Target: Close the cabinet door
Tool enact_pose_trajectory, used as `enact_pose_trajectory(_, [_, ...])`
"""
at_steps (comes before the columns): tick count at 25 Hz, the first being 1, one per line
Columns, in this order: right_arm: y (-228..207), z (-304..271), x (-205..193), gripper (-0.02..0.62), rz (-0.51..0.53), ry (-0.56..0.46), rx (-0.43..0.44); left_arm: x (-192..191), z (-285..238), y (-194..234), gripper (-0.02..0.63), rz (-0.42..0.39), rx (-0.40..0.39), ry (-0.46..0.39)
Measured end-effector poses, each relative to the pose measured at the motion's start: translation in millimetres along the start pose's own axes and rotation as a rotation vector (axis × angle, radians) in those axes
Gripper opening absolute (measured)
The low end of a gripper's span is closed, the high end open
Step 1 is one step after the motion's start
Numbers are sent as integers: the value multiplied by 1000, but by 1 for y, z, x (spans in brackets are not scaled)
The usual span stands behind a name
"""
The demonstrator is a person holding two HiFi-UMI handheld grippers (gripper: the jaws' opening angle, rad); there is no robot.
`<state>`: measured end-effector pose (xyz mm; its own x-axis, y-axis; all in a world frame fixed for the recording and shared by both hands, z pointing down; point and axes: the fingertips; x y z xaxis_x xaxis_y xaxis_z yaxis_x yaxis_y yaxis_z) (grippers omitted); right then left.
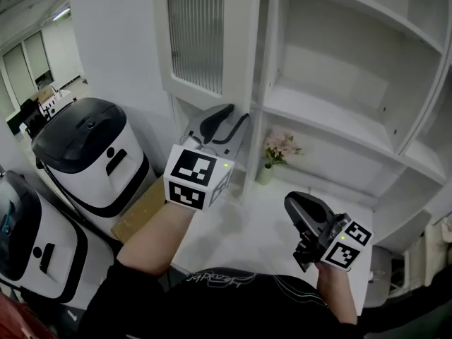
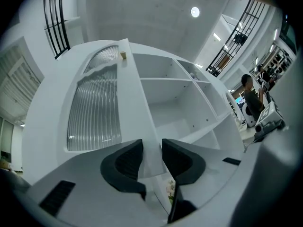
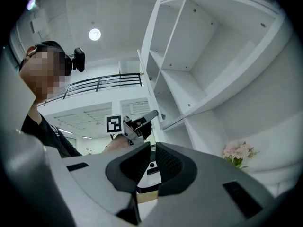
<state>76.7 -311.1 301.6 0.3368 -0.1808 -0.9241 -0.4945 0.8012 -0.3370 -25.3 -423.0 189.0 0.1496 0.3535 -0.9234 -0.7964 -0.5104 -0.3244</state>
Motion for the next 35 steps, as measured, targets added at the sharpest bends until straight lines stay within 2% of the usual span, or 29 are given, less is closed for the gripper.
enact_pose_trajectory(5, [-17,12,5,61,-3,-22,-48,-5,-25,-1,141,-10,2,11])
enact_pose_trajectory(13, [-39,26,8,61,-22,-42,-106,-13,-60,5,109,49,-9,30])
enact_pose_trajectory(19, [-42,33,10,61,-15,-54,-132,-17,-76,10,88,103,-35,47])
enact_pose_trajectory(27, [-35,41,13,61,-3,-67,-145,-18,-79,10,89,96,-49,68])
enact_pose_trajectory(33, [-22,44,14,61,0,-63,-144,-15,-75,2,161,130,-119,95])
enact_pose_trajectory(35, [-17,45,15,61,0,-66,-140,-14,-72,1,163,133,-132,105])
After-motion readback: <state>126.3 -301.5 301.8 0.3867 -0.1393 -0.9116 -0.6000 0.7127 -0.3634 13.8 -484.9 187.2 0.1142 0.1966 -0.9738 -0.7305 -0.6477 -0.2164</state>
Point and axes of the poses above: the fingertips, and each gripper's own axes: z backward along the fingers, y to its left, x out of its top, and after that the axes turned 3 degrees about -z, right-handed
